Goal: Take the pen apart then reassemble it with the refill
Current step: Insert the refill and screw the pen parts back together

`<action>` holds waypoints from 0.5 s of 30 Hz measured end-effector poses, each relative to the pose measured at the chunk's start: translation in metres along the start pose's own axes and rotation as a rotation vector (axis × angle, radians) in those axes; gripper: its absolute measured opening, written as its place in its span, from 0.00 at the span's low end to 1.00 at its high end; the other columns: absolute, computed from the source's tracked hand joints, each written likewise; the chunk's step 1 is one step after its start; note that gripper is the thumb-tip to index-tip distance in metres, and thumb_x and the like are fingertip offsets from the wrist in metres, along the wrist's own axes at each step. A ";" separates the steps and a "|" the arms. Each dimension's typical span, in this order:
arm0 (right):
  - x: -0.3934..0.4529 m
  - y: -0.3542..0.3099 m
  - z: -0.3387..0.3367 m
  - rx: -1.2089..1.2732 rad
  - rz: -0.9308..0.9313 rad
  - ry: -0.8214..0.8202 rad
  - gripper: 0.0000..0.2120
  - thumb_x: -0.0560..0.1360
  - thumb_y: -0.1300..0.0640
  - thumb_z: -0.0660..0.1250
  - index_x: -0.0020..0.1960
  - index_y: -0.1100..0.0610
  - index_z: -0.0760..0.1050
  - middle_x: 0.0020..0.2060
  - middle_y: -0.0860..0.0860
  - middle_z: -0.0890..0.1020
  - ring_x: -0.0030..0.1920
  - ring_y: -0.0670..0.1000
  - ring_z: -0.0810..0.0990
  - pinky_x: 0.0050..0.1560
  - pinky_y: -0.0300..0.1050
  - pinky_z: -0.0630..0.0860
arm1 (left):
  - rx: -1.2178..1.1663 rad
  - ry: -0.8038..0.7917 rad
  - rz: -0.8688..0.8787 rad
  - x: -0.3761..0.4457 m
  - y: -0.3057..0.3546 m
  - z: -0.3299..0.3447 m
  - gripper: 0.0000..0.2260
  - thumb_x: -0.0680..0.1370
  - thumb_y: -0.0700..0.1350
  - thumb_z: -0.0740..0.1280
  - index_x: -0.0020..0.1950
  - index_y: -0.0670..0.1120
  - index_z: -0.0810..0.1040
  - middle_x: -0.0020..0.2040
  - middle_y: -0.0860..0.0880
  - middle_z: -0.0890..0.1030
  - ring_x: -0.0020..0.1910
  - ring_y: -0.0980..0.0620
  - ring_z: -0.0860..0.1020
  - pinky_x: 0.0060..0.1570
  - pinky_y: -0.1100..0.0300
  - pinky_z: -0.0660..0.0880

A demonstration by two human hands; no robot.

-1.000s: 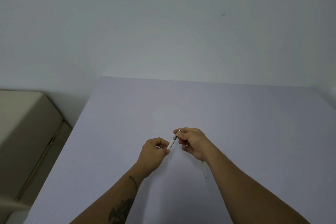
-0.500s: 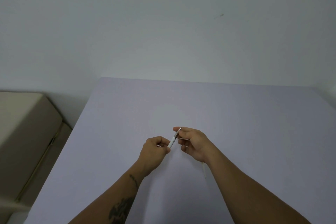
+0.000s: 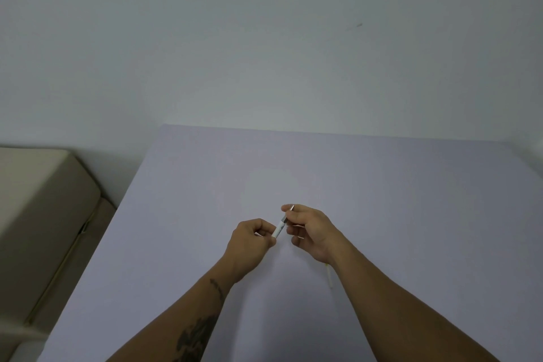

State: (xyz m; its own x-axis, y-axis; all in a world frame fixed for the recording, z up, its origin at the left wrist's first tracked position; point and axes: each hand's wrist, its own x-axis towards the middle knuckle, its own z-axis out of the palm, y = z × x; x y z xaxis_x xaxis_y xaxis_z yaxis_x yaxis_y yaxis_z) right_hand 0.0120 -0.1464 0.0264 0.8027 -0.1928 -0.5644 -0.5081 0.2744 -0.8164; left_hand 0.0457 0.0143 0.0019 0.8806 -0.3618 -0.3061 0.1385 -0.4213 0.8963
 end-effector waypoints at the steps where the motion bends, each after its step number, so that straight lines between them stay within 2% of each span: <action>1: 0.000 0.001 -0.002 0.025 -0.003 -0.009 0.09 0.79 0.61 0.65 0.53 0.57 0.84 0.40 0.51 0.80 0.38 0.50 0.75 0.37 0.43 0.72 | 0.004 0.002 -0.003 0.000 0.000 0.000 0.06 0.74 0.37 0.69 0.45 0.46 0.83 0.38 0.50 0.79 0.39 0.49 0.77 0.46 0.51 0.79; 4: 0.001 0.002 -0.003 0.024 -0.020 0.006 0.11 0.80 0.63 0.64 0.53 0.57 0.85 0.43 0.53 0.80 0.38 0.49 0.75 0.37 0.43 0.73 | 0.005 -0.002 -0.009 0.000 -0.001 -0.001 0.05 0.74 0.37 0.69 0.45 0.45 0.84 0.38 0.49 0.79 0.38 0.49 0.76 0.44 0.53 0.77; 7: 0.003 0.004 0.001 -0.008 -0.024 0.068 0.08 0.79 0.63 0.65 0.48 0.59 0.84 0.41 0.54 0.78 0.37 0.49 0.74 0.36 0.43 0.73 | 0.011 -0.012 -0.011 0.000 -0.001 0.000 0.06 0.74 0.37 0.69 0.45 0.45 0.84 0.39 0.49 0.79 0.38 0.50 0.76 0.42 0.54 0.76; 10: 0.005 0.006 0.005 -0.052 -0.031 0.132 0.07 0.77 0.61 0.69 0.40 0.58 0.78 0.36 0.52 0.77 0.35 0.49 0.73 0.34 0.43 0.73 | 0.013 -0.019 -0.015 0.000 -0.002 0.001 0.05 0.74 0.36 0.69 0.45 0.45 0.83 0.39 0.49 0.80 0.38 0.50 0.76 0.43 0.54 0.77; 15: 0.004 0.009 0.009 -0.105 -0.043 0.155 0.07 0.77 0.58 0.70 0.42 0.60 0.78 0.35 0.52 0.75 0.34 0.49 0.72 0.34 0.42 0.71 | 0.019 -0.019 -0.013 -0.001 -0.004 0.002 0.05 0.74 0.36 0.69 0.46 0.44 0.83 0.40 0.48 0.80 0.39 0.49 0.77 0.46 0.52 0.78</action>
State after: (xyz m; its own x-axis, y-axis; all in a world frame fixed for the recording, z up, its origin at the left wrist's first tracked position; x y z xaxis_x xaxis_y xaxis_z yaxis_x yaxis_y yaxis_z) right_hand 0.0133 -0.1367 0.0183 0.7708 -0.3478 -0.5338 -0.5105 0.1642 -0.8441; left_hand 0.0431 0.0151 -0.0018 0.8699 -0.3717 -0.3241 0.1412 -0.4421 0.8858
